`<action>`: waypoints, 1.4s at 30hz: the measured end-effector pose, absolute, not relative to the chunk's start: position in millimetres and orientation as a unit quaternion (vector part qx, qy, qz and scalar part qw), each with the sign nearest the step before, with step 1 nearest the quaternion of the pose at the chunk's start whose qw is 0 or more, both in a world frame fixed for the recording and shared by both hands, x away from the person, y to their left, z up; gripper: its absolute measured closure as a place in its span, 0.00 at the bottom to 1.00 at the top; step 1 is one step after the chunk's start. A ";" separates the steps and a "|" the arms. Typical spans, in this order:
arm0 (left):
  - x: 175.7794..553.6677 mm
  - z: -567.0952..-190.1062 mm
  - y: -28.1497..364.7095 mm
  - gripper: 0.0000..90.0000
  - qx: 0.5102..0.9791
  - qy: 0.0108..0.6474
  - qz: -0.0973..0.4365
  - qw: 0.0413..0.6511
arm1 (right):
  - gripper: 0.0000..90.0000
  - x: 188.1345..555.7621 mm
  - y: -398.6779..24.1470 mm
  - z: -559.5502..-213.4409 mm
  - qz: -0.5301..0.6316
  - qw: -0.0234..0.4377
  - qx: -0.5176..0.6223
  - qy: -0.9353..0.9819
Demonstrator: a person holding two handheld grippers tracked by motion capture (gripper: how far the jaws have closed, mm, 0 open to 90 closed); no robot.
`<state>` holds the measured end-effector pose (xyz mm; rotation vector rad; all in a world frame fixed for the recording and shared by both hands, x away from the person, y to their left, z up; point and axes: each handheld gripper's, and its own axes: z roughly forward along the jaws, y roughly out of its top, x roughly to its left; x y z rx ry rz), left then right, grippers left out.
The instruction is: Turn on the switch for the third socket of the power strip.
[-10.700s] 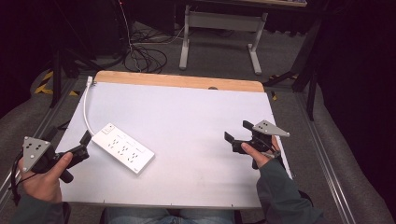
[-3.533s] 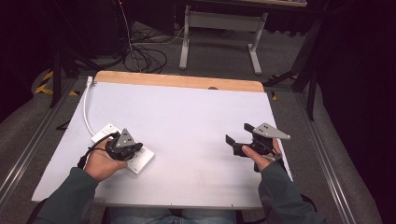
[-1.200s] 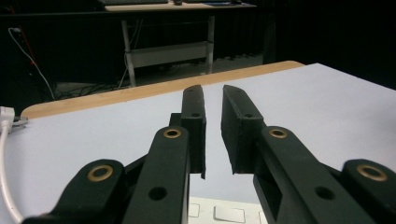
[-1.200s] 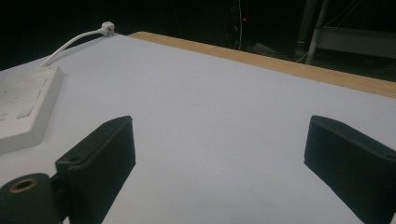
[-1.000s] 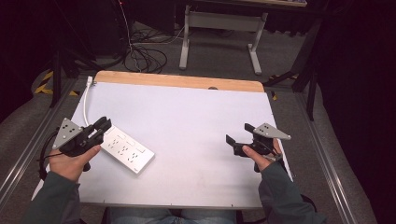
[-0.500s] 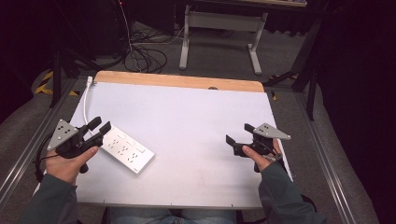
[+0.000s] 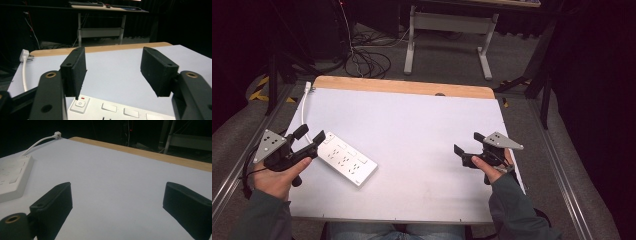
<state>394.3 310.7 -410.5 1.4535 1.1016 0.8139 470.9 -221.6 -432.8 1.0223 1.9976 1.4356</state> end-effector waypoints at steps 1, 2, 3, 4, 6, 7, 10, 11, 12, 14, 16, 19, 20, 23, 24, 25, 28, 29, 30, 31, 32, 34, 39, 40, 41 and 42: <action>394.2 -410.6 310.8 0.41 0.609 0.465 0.344 0.542 | 0.11 471.0 -221.6 -432.9 0.524 0.237 0.373 0.729; 393.9 -410.6 311.1 0.39 0.608 0.466 0.345 0.543 | 0.11 470.9 -221.5 -432.9 0.524 0.237 0.372 0.729; 393.5 -410.5 311.3 0.39 0.607 0.466 0.346 0.543 | 0.11 470.9 -221.4 -432.9 0.524 0.237 0.373 0.729; 393.1 -410.4 311.7 0.38 0.606 0.467 0.348 0.541 | 0.11 470.9 -221.4 -432.9 0.524 0.237 0.372 0.729; 392.4 -410.3 312.6 0.36 0.606 0.467 0.348 0.541 | 0.11 470.9 -221.6 -432.9 0.524 0.237 0.373 0.729; 392.1 -410.3 312.9 0.36 0.605 0.468 0.348 0.541 | 0.11 470.9 -221.7 -432.9 0.524 0.237 0.373 0.729; 390.4 -410.0 315.0 0.32 0.598 0.473 0.351 0.543 | 0.11 470.7 -221.4 -432.6 0.524 0.238 0.373 0.728; 389.7 -409.8 316.3 0.32 0.597 0.474 0.353 0.542 | 0.11 470.7 -221.4 -432.6 0.524 0.238 0.373 0.728; 389.1 -409.9 317.3 0.32 0.595 0.475 0.354 0.543 | 0.11 470.7 -221.4 -432.6 0.525 0.237 0.373 0.727; 388.4 -410.5 319.0 0.30 0.593 0.478 0.351 0.545 | 0.11 470.8 -221.6 -432.7 0.525 0.237 0.373 0.728; 388.1 -411.0 318.7 0.27 0.591 0.483 0.348 0.544 | 0.11 470.8 -221.5 -432.7 0.525 0.237 0.373 0.727; 387.6 -410.3 318.7 0.24 0.589 0.484 0.348 0.546 | 0.11 470.8 -221.2 -432.8 0.523 0.239 0.371 0.730; 387.4 -410.2 319.1 0.23 0.588 0.485 0.347 0.547 | 0.11 470.8 -221.1 -432.8 0.523 0.239 0.371 0.730; 386.7 -410.4 320.2 0.20 0.584 0.487 0.349 0.548 | 0.11 470.6 -221.4 -432.7 0.523 0.238 0.373 0.728; 386.1 -410.4 320.7 0.18 0.583 0.488 0.352 0.546 | 0.11 470.7 -221.5 -432.7 0.524 0.238 0.373 0.728; 385.5 -410.2 321.2 0.16 0.582 0.489 0.353 0.545 | 0.11 470.6 -221.5 -432.7 0.523 0.238 0.374 0.728; 383.9 -410.1 322.8 0.13 0.579 0.490 0.357 0.546 | 0.11 470.4 -221.2 -432.6 0.523 0.239 0.372 0.729; 383.4 -410.3 323.3 0.12 0.578 0.490 0.357 0.546 | 0.11 470.2 -221.0 -432.5 0.522 0.238 0.372 0.729; 383.1 -410.4 323.9 0.11 0.577 0.490 0.359 0.546 | 0.11 470.1 -220.9 -432.5 0.522 0.238 0.373 0.729; 382.5 -410.5 324.2 0.09 0.575 0.493 0.359 0.545 | 0.11 470.0 -220.8 -432.4 0.523 0.238 0.373 0.728; 382.1 -410.6 324.6 0.07 0.575 0.493 0.360 0.545 | 0.11 470.2 -220.9 -432.4 0.524 0.239 0.373 0.728; 381.7 -410.9 324.7 0.02 0.572 0.497 0.363 0.542 | 0.10 470.4 -220.9 -432.4 0.524 0.239 0.373 0.728; 382.2 -411.5 324.6 0.00 0.573 0.499 0.361 0.541 | 0.09 471.1 -221.1 -432.7 0.525 0.238 0.375 0.726; 382.3 -411.6 324.7 0.00 0.573 0.498 0.361 0.541 | 0.08 471.3 -221.3 -432.8 0.525 0.238 0.374 0.727; 382.4 -411.9 324.7 0.00 0.574 0.498 0.361 0.541 | 0.08 471.5 -221.4 -432.8 0.525 0.238 0.374 0.727; 382.4 -412.1 324.9 0.00 0.574 0.498 0.361 0.541 | 0.08 471.8 -221.4 -432.9 0.525 0.238 0.373 0.727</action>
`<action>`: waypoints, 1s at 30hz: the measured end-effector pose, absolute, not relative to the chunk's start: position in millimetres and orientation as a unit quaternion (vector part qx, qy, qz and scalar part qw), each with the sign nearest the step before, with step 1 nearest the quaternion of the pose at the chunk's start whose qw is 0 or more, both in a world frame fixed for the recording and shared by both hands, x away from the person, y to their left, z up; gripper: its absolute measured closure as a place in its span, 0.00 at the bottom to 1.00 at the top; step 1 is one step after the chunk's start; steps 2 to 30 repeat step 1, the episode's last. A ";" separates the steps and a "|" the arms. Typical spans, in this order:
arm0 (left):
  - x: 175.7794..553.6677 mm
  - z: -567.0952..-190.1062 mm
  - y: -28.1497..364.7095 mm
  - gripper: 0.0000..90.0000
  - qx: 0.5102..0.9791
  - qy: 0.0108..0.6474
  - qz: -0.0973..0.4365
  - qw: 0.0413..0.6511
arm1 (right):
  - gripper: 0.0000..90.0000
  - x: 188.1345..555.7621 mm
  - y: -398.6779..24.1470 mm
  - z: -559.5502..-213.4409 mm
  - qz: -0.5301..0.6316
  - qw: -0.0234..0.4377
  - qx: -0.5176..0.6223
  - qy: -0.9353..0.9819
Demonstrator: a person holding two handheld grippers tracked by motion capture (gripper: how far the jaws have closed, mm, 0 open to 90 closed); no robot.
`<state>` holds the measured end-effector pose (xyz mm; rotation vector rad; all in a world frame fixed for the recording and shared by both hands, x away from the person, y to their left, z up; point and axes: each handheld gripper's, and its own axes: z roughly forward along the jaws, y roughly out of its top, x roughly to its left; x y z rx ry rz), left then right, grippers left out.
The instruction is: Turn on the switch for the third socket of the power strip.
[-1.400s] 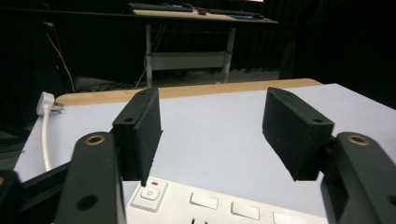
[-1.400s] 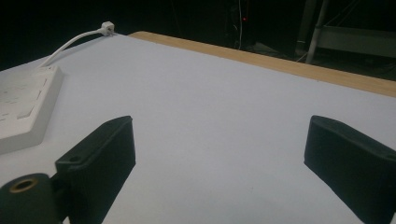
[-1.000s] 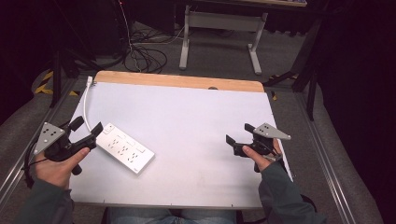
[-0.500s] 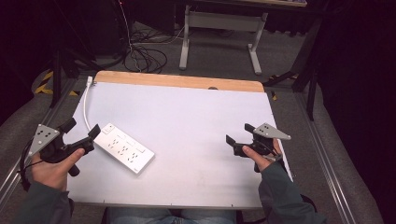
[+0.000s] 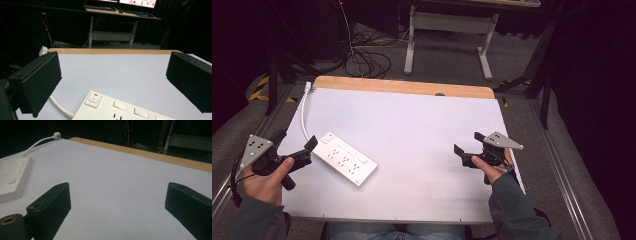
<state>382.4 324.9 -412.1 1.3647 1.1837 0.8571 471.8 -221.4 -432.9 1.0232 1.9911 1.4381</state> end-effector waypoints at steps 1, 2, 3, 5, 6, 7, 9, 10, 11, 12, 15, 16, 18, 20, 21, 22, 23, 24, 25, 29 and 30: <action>382.6 -412.4 325.0 0.00 0.574 0.498 0.360 0.541 | 0.08 471.8 -221.4 -433.0 0.524 0.237 0.375 0.727; 382.6 -412.4 325.0 0.00 0.574 0.498 0.360 0.541 | 0.08 471.8 -221.4 -433.0 0.524 0.237 0.375 0.727; 382.6 -412.4 325.0 0.00 0.574 0.498 0.360 0.541 | 0.08 471.8 -221.4 -433.0 0.524 0.237 0.375 0.727; 382.6 -412.4 325.0 0.00 0.574 0.498 0.360 0.541 | 0.08 471.8 -221.4 -433.0 0.524 0.237 0.375 0.727; 382.6 -412.4 325.0 0.00 0.574 0.498 0.360 0.541 | 0.08 471.8 -221.4 -433.0 0.524 0.237 0.375 0.727; 382.6 -412.4 325.0 0.00 0.574 0.498 0.360 0.541 | 0.08 471.8 -221.4 -433.0 0.524 0.237 0.375 0.727; 382.6 -412.4 325.0 0.00 0.574 0.498 0.360 0.541 | 0.08 471.8 -221.4 -433.0 0.524 0.237 0.375 0.727; 382.6 -412.4 325.0 0.00 0.574 0.498 0.360 0.541 | 0.08 471.8 -221.4 -433.0 0.524 0.237 0.375 0.727; 382.6 -412.4 325.0 0.00 0.574 0.498 0.360 0.541 | 0.08 471.8 -221.4 -433.0 0.524 0.237 0.375 0.727; 382.6 -412.4 325.0 0.00 0.574 0.498 0.360 0.541 | 0.08 471.8 -221.4 -433.0 0.524 0.237 0.375 0.727; 382.6 -412.4 325.0 0.00 0.574 0.498 0.360 0.541 | 0.08 471.8 -221.4 -433.0 0.524 0.237 0.375 0.727; 382.6 -412.4 325.0 0.00 0.574 0.498 0.360 0.541 | 0.08 471.8 -221.4 -433.0 0.524 0.237 0.375 0.727; 382.6 -412.4 325.0 0.00 0.574 0.498 0.360 0.541 | 0.08 471.8 -221.4 -433.0 0.524 0.237 0.375 0.727; 382.6 -412.4 325.0 0.00 0.574 0.498 0.360 0.541 | 0.08 471.8 -221.4 -433.0 0.524 0.237 0.375 0.727; 382.6 -412.4 325.0 0.00 0.574 0.498 0.360 0.541 | 0.08 471.8 -221.4 -433.0 0.524 0.237 0.375 0.727; 382.6 -412.4 325.0 0.00 0.574 0.498 0.360 0.541 | 0.08 471.8 -221.4 -433.0 0.524 0.237 0.375 0.727; 382.6 -412.4 325.0 0.00 0.574 0.498 0.360 0.541 | 0.08 471.8 -221.4 -433.0 0.524 0.237 0.375 0.727; 382.6 -412.4 325.0 0.00 0.574 0.498 0.360 0.541 | 0.08 471.8 -221.4 -433.0 0.524 0.237 0.375 0.727; 382.6 -412.4 325.0 0.00 0.574 0.498 0.360 0.541 | 0.08 471.8 -221.4 -433.0 0.524 0.237 0.375 0.727; 382.6 -412.4 325.0 0.00 0.574 0.498 0.360 0.541 | 0.08 471.8 -221.4 -433.0 0.524 0.237 0.375 0.727; 382.6 -412.4 325.0 0.00 0.574 0.498 0.360 0.541 | 0.08 471.8 -221.4 -433.0 0.524 0.237 0.375 0.727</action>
